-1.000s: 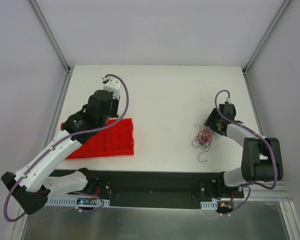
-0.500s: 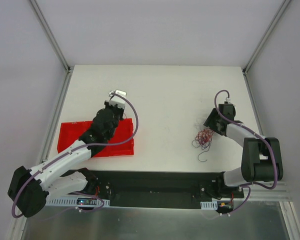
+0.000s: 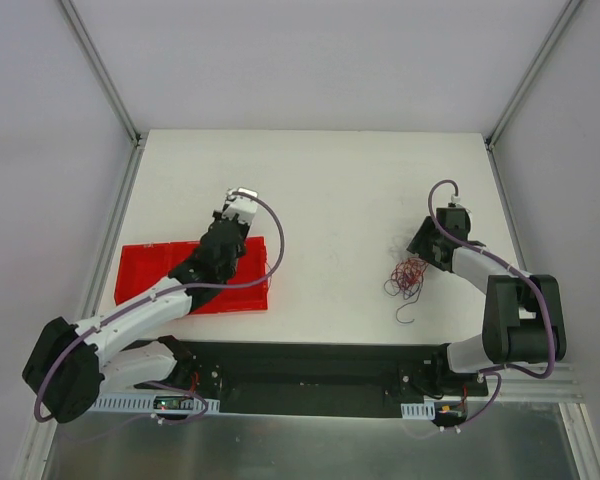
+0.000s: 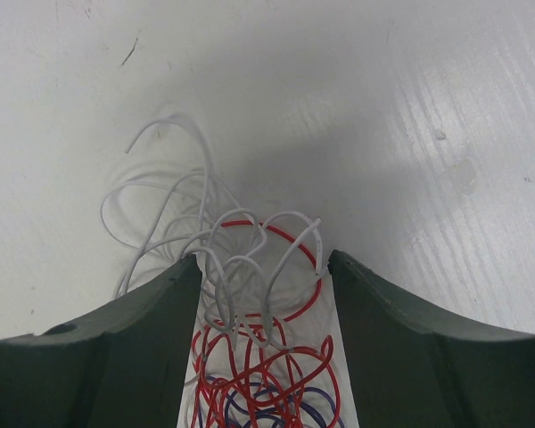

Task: Untangle the cables

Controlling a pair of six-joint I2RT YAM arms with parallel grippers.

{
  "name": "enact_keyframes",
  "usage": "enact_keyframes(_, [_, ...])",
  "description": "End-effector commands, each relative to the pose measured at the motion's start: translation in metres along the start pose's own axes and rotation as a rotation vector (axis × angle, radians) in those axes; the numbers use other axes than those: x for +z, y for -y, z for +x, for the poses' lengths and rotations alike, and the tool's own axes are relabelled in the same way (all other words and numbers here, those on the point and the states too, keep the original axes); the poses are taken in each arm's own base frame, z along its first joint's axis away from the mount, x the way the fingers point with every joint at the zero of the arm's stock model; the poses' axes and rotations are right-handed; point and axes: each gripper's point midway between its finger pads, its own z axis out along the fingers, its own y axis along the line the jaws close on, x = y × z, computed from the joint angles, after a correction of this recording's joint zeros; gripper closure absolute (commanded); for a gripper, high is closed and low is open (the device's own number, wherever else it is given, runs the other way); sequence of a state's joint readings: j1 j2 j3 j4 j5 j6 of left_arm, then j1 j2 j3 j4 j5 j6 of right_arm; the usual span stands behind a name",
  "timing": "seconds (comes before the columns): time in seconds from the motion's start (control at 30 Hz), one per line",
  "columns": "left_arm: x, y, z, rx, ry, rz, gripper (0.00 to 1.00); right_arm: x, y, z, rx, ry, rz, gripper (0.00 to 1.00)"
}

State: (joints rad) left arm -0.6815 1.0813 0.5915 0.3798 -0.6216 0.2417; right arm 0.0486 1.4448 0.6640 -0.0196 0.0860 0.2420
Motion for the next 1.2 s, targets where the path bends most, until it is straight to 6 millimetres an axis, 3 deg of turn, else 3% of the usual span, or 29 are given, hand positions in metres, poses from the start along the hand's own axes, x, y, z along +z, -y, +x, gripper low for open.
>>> enact_keyframes(0.0, [-0.027, -0.025, 0.008, -0.086, -0.075, -0.077, 1.00, -0.001, -0.001, -0.001, -0.014, -0.013, 0.013, 0.37])
enact_keyframes(0.13, [-0.040, -0.052, 0.003, -0.062, -0.055, -0.165, 1.00, -0.001, -0.001, 0.000, -0.013, -0.013, 0.010, 0.37])
enact_keyframes(0.2, [-0.038, -0.063, -0.004, -0.058, -0.032, -0.221, 1.00, -0.001, -0.002, -0.001, -0.012, -0.013, 0.008, 0.37])
enact_keyframes(0.43, [-0.001, -0.065, -0.010, -0.035, -0.030, -0.305, 1.00, -0.001, -0.002, -0.001, -0.015, -0.014, 0.005, 0.37])
enact_keyframes(0.63, [0.014, -0.033, 0.006, -0.179, -0.050, -0.209, 1.00, -0.001, -0.003, 0.000, -0.017, -0.016, 0.003, 0.37])
enact_keyframes(0.8, [-0.003, -0.009, 0.035, -0.359, -0.091, -0.100, 1.00, -0.001, -0.003, 0.000, -0.017, -0.017, 0.001, 0.37])
enact_keyframes(1.03, [-0.024, 0.012, 0.077, -0.430, -0.267, -0.022, 1.00, -0.001, -0.002, 0.000, -0.016, -0.019, 0.003, 0.37])
enact_keyframes(1.17, [-0.032, 0.025, 0.086, -0.504, -0.311, 0.032, 1.00, -0.001, -0.003, 0.001, -0.016, -0.020, 0.001, 0.37])
